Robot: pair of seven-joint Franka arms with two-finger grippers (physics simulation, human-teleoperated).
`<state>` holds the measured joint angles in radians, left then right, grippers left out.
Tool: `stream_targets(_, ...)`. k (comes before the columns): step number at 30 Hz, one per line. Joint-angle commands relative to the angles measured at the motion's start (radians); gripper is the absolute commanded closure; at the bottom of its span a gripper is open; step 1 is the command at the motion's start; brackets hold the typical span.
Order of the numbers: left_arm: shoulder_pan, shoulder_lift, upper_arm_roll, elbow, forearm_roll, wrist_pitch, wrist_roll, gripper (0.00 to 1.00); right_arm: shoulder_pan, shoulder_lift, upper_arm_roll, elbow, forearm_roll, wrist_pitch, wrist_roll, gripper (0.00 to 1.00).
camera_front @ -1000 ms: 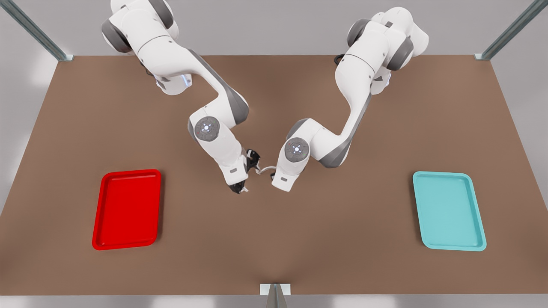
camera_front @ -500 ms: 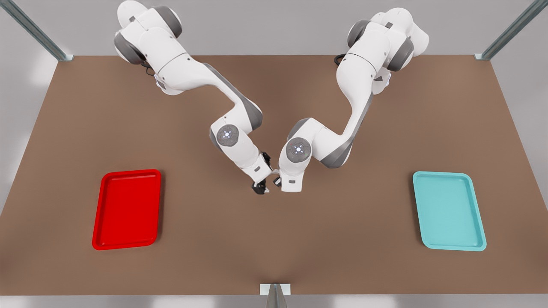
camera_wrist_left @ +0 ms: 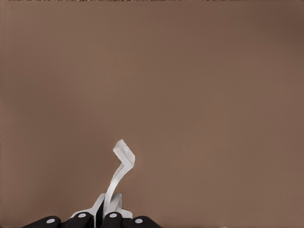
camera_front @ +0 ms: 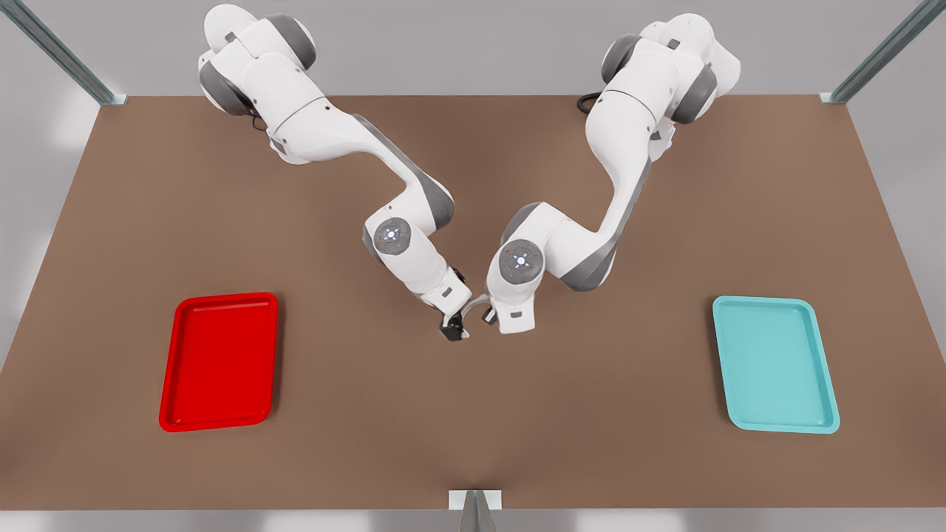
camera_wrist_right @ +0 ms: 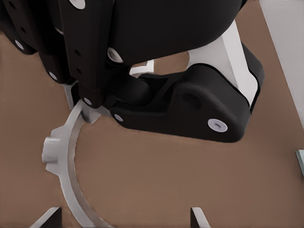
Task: Take the drainage pipe clamp from the left arm, pass it to the right arm, and place it in the plate on the right side
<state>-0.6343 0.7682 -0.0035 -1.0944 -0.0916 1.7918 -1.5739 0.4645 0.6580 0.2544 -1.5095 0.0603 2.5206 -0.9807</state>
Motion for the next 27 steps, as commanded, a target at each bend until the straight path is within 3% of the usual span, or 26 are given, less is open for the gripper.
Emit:
stream_targets(1, 0.001, -0.003, -0.001, 0.002, 0.001, -0.029, -0.121, 0.79, 0.000, 0.005, 0.000, 0.003, -0.001, 0.004, -0.116, 0.00)
stream_targets(10, -0.001, -0.003, -0.004, 0.018, -0.003, -0.026, -0.123, 0.79, 0.029, 0.051, 0.000, 0.051, -0.001, 0.006, -0.102, 0.01)
stream_targets(11, -0.001, -0.003, -0.003, 0.018, -0.003, -0.025, -0.123, 0.79, 0.028, 0.051, -0.001, 0.051, -0.001, 0.006, -0.105, 0.08)
stream_targets(13, -0.001, -0.001, -0.003, 0.018, -0.003, -0.025, -0.123, 0.79, 0.028, 0.051, -0.001, 0.051, -0.001, 0.006, -0.111, 0.38)
stream_targets(15, -0.001, -0.001, -0.003, 0.019, -0.005, -0.025, -0.124, 0.79, 0.028, 0.051, -0.001, 0.051, -0.001, 0.006, -0.111, 0.78)
stream_targets(17, -0.001, -0.003, -0.003, 0.019, -0.005, -0.025, -0.124, 0.79, 0.028, 0.051, -0.001, 0.051, -0.001, 0.006, -0.111, 0.79)
stream_targets(18, 0.001, -0.003, -0.003, 0.019, -0.005, -0.028, -0.121, 0.34, 0.028, 0.051, -0.001, 0.051, -0.004, 0.006, -0.113, 0.79)
stream_targets(19, -0.005, -0.003, -0.003, 0.019, 0.006, -0.049, -0.121, 0.00, 0.028, 0.051, -0.001, 0.049, -0.033, 0.004, -0.113, 0.79)
stream_targets(27, 0.002, -0.001, 0.000, 0.037, 0.003, -0.081, -0.118, 0.00, 0.025, 0.057, -0.001, 0.049, -0.033, 0.003, -0.113, 0.79)
